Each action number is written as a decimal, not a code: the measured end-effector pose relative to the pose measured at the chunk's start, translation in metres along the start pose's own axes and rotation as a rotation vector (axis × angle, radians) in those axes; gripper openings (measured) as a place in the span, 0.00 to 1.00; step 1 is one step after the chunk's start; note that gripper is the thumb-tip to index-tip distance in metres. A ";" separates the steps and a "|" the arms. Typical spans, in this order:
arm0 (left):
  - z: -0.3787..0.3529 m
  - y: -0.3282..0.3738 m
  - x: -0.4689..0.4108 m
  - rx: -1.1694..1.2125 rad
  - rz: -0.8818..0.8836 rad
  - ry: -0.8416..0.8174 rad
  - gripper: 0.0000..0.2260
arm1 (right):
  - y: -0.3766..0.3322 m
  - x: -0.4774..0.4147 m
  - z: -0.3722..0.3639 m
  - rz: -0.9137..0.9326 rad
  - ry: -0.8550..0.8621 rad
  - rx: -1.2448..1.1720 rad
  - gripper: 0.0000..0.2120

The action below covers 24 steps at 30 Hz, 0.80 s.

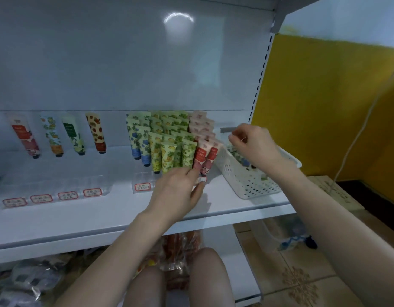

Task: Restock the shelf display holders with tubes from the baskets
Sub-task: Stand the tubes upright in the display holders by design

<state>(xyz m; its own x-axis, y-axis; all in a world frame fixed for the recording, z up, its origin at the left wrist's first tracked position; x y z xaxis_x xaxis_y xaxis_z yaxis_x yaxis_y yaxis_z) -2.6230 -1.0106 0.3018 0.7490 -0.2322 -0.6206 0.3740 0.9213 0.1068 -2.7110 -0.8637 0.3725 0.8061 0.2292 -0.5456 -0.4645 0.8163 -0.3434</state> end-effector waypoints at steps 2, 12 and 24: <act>0.002 0.017 -0.025 0.054 -0.025 0.004 0.13 | 0.035 -0.003 0.015 -0.132 -0.095 0.035 0.11; -0.075 0.062 -0.148 -0.040 -0.043 -0.428 0.08 | 0.125 -0.006 -0.014 -0.284 -0.736 0.187 0.16; -0.178 0.083 -0.143 -0.095 -0.112 -1.212 0.14 | 0.147 -0.011 -0.065 -0.028 -1.043 0.529 0.14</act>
<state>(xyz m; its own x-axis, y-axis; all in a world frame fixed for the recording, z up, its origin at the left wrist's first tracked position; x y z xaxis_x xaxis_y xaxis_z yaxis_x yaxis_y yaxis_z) -2.7962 -0.8457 0.2607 0.7589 -0.4056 0.5094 0.4661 0.8847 0.0100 -2.8124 -0.7811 0.2783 0.8382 0.3313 0.4332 -0.4295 0.8905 0.1500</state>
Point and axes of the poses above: each hand's wrist, its own x-axis away from the middle knuckle, its own z-axis out of the back of the hand, y = z × x, the point moved 6 cm from there along -x, towards the middle knuckle, and after that the axes turned 4 degrees about y, right-handed, at the moved point
